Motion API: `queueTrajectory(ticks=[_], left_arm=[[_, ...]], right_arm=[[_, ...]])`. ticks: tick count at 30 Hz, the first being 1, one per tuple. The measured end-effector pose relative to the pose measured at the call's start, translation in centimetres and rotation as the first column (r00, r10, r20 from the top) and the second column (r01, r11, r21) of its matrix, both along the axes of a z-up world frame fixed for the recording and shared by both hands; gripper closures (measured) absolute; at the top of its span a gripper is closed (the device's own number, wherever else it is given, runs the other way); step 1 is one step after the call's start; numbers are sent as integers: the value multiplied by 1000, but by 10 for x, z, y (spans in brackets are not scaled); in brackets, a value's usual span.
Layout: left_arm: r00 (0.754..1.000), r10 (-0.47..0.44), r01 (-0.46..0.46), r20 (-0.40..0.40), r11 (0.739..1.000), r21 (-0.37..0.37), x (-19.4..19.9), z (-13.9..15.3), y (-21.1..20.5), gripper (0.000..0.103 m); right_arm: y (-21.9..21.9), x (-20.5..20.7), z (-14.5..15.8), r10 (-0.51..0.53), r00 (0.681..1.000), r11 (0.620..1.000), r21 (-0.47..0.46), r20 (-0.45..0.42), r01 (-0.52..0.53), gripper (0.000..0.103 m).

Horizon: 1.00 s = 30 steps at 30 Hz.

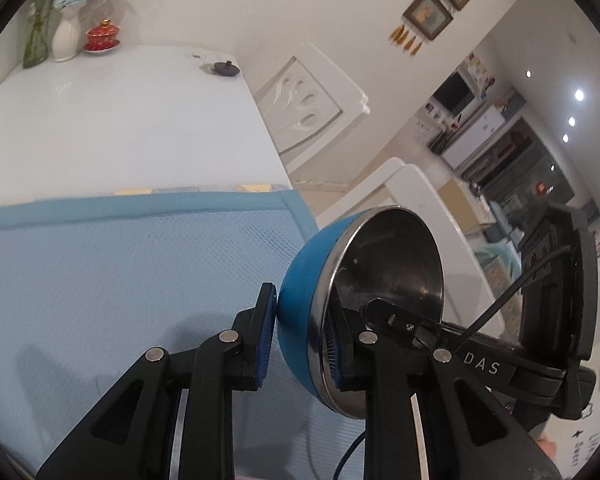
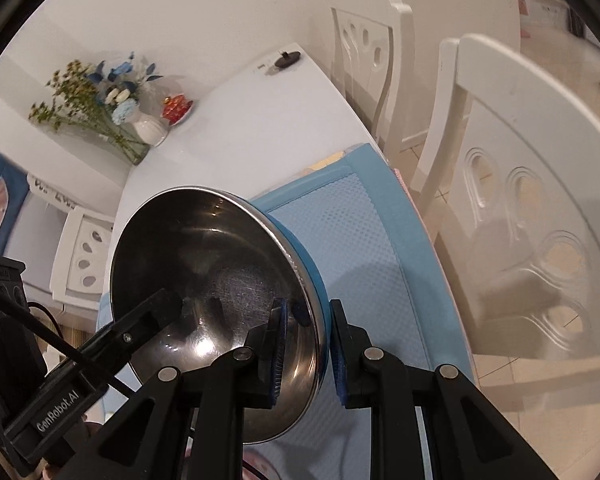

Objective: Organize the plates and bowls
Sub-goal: 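Lift the blue steel bowl and carry it over the bowl stack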

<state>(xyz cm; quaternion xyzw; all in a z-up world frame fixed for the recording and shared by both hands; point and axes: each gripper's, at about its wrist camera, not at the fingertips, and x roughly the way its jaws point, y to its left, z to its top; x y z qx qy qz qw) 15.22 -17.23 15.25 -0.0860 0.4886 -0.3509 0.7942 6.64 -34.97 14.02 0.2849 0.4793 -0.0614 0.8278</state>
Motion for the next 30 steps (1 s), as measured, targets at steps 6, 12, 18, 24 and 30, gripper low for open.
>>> queueTrajectory(ticks=[6,12,18,24,30], left_arm=[[1000,12,-12,27,1000,-16,-30,16,15,83],[998,31,-29,48,999,-31,-52,27,33,83],[997,47,-45,58,998,-40,-67,36,56,83],[992,88,-86,90,996,-27,-86,49,79,83],[989,117,-116,92,993,-27,-99,49,99,83]], right_arm=[[15,-28,17,1,1000,1000,0,23,-1,84],[33,-52,32,18,998,1000,4,53,-18,84],[57,-72,46,48,996,999,-5,77,-47,84],[86,-89,50,86,991,995,32,98,-90,82],[109,-99,46,116,990,991,51,78,-120,82]])
